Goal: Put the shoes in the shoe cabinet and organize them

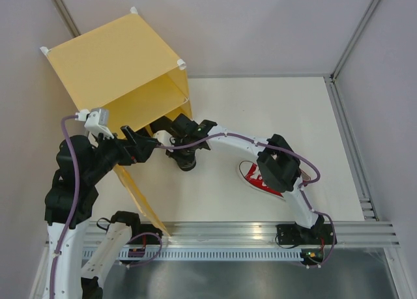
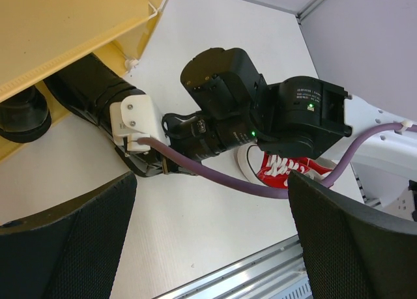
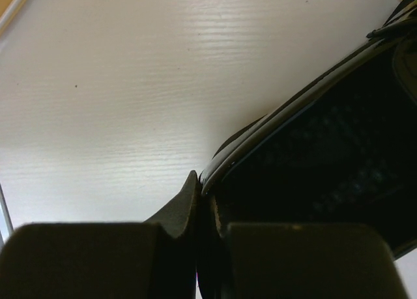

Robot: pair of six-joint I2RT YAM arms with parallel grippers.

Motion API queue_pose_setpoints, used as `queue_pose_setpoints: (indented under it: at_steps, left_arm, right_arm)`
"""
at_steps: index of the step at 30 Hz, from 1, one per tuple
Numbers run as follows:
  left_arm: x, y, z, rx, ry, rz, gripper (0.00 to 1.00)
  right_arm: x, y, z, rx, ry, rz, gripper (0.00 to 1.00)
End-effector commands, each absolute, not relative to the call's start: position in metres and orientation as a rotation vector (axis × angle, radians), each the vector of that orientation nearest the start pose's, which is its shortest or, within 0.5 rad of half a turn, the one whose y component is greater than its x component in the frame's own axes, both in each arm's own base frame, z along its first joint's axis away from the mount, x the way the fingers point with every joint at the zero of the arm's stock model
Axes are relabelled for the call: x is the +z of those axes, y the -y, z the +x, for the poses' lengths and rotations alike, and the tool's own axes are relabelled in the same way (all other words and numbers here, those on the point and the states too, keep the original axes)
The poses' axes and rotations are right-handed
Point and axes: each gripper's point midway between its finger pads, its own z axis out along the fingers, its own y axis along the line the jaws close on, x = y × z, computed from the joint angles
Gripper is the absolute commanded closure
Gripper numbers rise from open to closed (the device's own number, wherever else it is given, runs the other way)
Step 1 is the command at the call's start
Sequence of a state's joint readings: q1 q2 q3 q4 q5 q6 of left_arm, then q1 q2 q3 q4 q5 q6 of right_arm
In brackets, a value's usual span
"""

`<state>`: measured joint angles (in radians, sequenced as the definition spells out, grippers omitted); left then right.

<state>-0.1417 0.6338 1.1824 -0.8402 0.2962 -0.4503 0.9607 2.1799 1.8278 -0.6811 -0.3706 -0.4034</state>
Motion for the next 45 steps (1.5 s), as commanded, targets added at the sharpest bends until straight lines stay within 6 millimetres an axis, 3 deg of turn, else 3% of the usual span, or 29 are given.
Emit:
queue_pose_setpoints:
  at_steps: [1, 5, 7, 10, 11, 14, 18, 21, 26, 31, 32, 33, 37, 45]
  left_arm:
    - [0.340, 0.093, 0.184, -0.671, -1.925, -0.108, 0.00]
    - [0.339, 0.092, 0.183, -0.667, -1.930, -0.112, 0.00]
    - [0.339, 0.092, 0.183, -0.668, -1.930, -0.113, 0.00]
    - [0.339, 0.093, 0.182, -0.669, -1.933, -0.113, 0.00]
    - [0.338, 0.092, 0.183, -0.668, -1.934, -0.114, 0.00]
    - [0.339, 0.092, 0.182, -0.664, -1.931, -0.117, 0.00]
    - [0.340, 0.092, 0.183, -0.663, -1.932, -0.120, 0.00]
    - [0.341, 0.091, 0.184, -0.658, -1.927, -0.123, 0.00]
    - [0.343, 0.089, 0.184, -0.649, -1.923, -0.122, 0.00]
    - [0.344, 0.089, 0.186, -0.640, -1.928, -0.114, 0.00]
    - [0.344, 0.088, 0.186, -0.635, -1.929, -0.116, 0.00]
    - [0.343, 0.088, 0.186, -0.630, -1.934, -0.111, 0.00]
    - [0.339, 0.086, 0.188, -0.616, -1.947, -0.118, 0.00]
    - [0.336, 0.086, 0.188, -0.613, -1.953, -0.119, 0.00]
  right_arm:
    - [0.111, -0.482, 0.292, 0.666, -1.787, -1.655, 0.91]
    - [0.106, -0.483, 0.300, 0.634, -1.786, -1.642, 0.68]
    - [0.108, -0.484, 0.302, 0.622, -1.781, -1.633, 0.62]
    - [0.115, -0.484, 0.302, 0.624, -1.786, -1.610, 0.46]
    - [0.118, -0.483, 0.301, 0.631, -1.788, -1.602, 0.35]
    - [0.136, -0.478, 0.296, 0.645, -1.783, -1.538, 0.17]
    - [0.170, -0.466, 0.288, 0.639, -1.743, -1.390, 0.02]
    - [0.183, -0.452, 0.286, 0.598, -1.760, -1.235, 0.02]
    - [0.176, -0.421, 0.288, 0.494, -1.818, -0.917, 0.02]
    - [0.141, -0.407, 0.271, 0.565, -1.870, -0.668, 0.02]
    - [0.123, -0.403, 0.264, 0.554, -1.891, -0.659, 0.02]
    - [0.127, -0.406, 0.267, 0.567, -1.855, -0.607, 0.02]
    - [0.109, -0.414, 0.262, 0.601, -1.839, -0.549, 0.02]
    - [0.080, -0.431, 0.276, 0.600, -1.811, -0.490, 0.02]
